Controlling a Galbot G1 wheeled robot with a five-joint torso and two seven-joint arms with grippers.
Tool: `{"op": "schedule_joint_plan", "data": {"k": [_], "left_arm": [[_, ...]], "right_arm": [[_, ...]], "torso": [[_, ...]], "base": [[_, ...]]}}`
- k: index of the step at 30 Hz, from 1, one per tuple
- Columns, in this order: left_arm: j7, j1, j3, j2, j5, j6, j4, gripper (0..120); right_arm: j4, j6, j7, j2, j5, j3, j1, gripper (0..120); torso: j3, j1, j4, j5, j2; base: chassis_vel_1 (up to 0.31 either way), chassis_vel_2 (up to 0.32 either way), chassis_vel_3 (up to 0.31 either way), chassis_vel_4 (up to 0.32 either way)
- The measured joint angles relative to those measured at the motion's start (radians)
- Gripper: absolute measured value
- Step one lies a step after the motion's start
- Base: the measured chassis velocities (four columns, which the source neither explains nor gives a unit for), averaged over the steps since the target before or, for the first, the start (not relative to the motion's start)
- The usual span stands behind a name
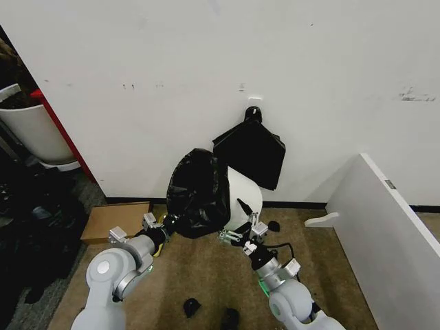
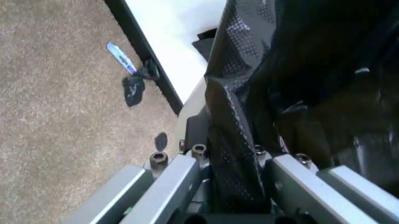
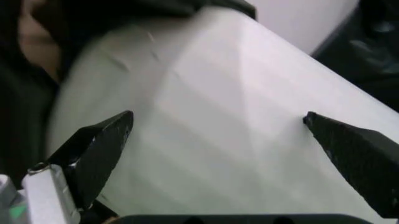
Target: Place the garbage bag over the trash bin.
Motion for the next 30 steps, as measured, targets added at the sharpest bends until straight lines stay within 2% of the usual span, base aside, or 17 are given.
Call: {"op": "schedule_joint_plan", "data": {"k": [4,21,28,30], "left_arm": [[0.000,0.006,-0.002,0.002,-0.001,0.003,-0.015,0],[-0.007,-0.003,-0.044,0.018,-0.034,0.009,-0.023,0],[-0.011,-0.024,-0.065,0.033,-0.039,0.000,0.006,0],[-0.020,-0.028,-0.046,0.038,-0.022,-0.020,0.017,0]], "right_arm": [[-0.034,-0.003,0.091,0.001,-0.077,0.016,0.011,100],[-0.115,-0.074,0.239,-0.008,-0.186,0.049,0.038,100],[-0.016,-0.070,0.234,-0.040,-0.127,0.060,0.001,100],[0.042,-0.076,0.273,-0.051,-0.104,0.058,-0.017,100]], "torso": [[0.000,0.000,0.0000,0.0000,0.000],[0.000,0.000,0.0001,0.0000,0.000],[0.000,0.000,0.0001,-0.0001,0.000],[0.000,0.000,0.0001,0.0000,0.000]], "base": [[0.000,0.000,0.000,0.000],[0.000,0.000,0.000,0.000],[0.000,0.000,0.000,0.000],[0.000,0.000,0.000,0.000]]}}
